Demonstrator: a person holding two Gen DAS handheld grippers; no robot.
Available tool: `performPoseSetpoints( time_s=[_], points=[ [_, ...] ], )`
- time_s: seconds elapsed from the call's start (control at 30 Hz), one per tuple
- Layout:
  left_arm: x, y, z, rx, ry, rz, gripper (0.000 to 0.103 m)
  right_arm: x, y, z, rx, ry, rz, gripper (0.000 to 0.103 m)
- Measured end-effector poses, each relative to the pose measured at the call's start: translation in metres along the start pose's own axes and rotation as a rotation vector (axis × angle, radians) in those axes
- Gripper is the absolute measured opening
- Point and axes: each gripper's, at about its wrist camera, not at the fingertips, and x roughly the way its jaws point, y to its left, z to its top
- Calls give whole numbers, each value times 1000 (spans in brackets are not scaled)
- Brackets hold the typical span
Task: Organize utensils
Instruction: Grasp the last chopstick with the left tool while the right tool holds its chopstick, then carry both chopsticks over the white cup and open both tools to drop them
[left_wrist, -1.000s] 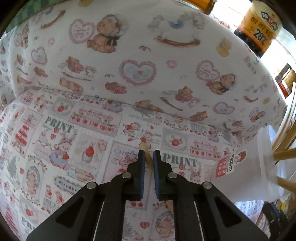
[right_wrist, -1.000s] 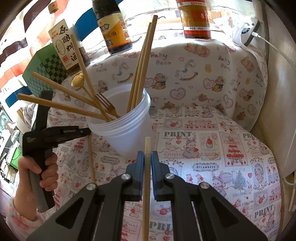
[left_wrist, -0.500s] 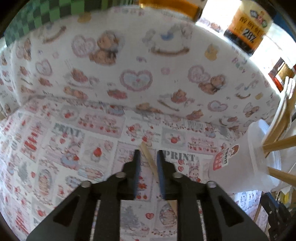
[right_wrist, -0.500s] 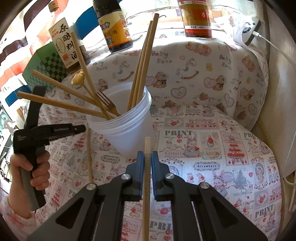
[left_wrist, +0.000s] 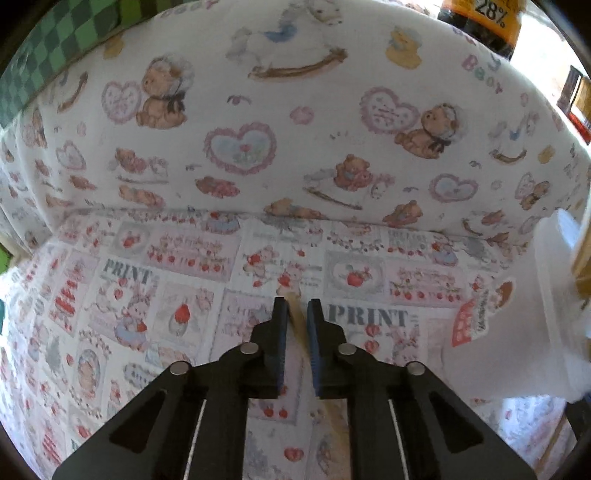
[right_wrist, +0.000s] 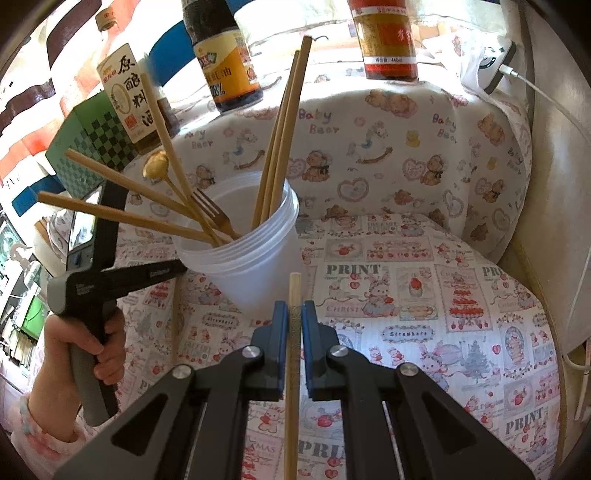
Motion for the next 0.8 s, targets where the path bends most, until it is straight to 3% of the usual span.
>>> performPoseSetpoints(
  time_s=[0.13,0.3,0.6,0.8],
  points=[
    [-34,22,-6,-64,-53,-48,6,-3,0,0,2,-18,-14,7],
    [-99,41,-10,-81,-178,-100,6,-20,7,1,-24,-88,40,7],
    [-225,36,-12,-1,-477,-77,6,-97,46,9,-139,-271,83,7],
    [-256,42,-16,-2,-612,-77,6,-147,70,26,-205,-390,54,7]
  ],
)
